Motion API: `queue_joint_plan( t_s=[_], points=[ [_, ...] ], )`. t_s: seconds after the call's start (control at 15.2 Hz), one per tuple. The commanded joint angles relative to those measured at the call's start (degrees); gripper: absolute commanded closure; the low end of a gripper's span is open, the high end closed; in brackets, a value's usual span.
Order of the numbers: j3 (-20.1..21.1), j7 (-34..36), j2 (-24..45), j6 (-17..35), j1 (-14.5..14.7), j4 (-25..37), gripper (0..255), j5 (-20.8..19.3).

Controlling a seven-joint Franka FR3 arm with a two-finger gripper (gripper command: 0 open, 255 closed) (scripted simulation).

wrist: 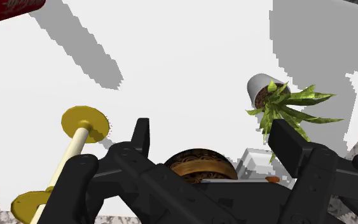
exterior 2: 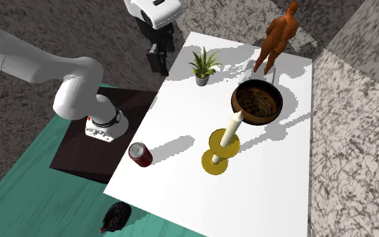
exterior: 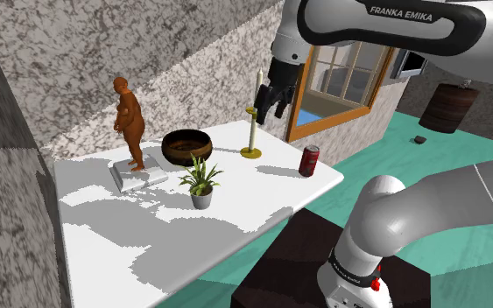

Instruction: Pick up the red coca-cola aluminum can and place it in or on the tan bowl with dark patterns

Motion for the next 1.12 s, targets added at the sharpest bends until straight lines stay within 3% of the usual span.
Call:
queue_joint_plan(
  t_s=[0.0, 1.06],
  points=[
    [0.0, 0.0, 0.0, 0.0, 0.0, 0.0, 0, 0.0],
    [-17.3, -19.3, -6.1, 5.3, -7.6, -16.0, 0, -14.6]
  ],
)
